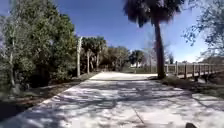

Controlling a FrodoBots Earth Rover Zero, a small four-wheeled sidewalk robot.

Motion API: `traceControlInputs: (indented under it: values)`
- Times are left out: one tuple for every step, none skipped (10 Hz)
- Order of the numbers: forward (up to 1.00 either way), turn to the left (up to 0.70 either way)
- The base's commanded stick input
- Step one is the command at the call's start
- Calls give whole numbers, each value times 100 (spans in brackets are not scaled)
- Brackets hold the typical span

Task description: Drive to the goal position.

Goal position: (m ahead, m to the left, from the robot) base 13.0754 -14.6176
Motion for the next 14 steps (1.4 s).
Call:
traceControlInputs:
  values:
    - [100, -9]
    - [100, -10]
    - [100, -10]
    - [100, -9]
    - [100, -9]
    - [100, -10]
    - [100, -9]
    - [100, -10]
    - [100, -10]
    - [100, -10]
    - [100, -11]
    - [100, -11]
    - [100, -11]
    - [100, -11]
